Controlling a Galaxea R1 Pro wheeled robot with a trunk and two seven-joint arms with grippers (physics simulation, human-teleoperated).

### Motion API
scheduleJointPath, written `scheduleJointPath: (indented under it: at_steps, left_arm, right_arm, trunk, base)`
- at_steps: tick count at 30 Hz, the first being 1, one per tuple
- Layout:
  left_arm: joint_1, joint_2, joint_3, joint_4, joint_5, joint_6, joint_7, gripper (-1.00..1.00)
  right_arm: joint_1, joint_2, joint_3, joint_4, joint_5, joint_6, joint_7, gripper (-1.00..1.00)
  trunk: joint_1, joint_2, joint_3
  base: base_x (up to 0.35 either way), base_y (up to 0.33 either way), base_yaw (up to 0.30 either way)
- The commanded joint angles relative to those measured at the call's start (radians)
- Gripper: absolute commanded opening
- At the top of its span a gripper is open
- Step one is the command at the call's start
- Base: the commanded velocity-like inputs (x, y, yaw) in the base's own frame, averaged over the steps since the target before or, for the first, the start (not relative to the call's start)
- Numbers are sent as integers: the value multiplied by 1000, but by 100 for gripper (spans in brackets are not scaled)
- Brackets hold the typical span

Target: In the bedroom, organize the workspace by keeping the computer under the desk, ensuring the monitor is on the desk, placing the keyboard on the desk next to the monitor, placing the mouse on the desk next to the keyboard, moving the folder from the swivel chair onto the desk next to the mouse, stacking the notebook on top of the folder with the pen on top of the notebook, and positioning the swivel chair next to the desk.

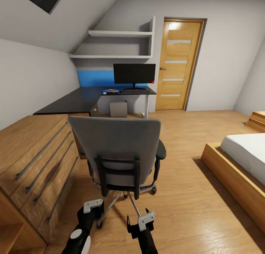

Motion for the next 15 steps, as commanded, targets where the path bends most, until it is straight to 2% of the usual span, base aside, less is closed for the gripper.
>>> scheduleJointPath:
  at_steps: [1,5,15]
  left_arm:
    - [0,-1,2,-17,-3,8,1,100]
    - [-1,0,3,-65,-3,24,0,100]
    - [-1,3,8,-71,-4,28,1,100]
  right_arm:
    - [-2,0,6,1,-6,-5,-8,100]
    - [-2,0,3,-3,-5,-5,-11,100]
    - [-3,0,-11,-63,-6,12,-39,100]
  trunk:
    - [4,-8,-4]
    - [19,-36,-17]
    - [57,-106,-48]
  base:
    - [0,0,0]
    - [0,0,0]
    - [0,0,0]
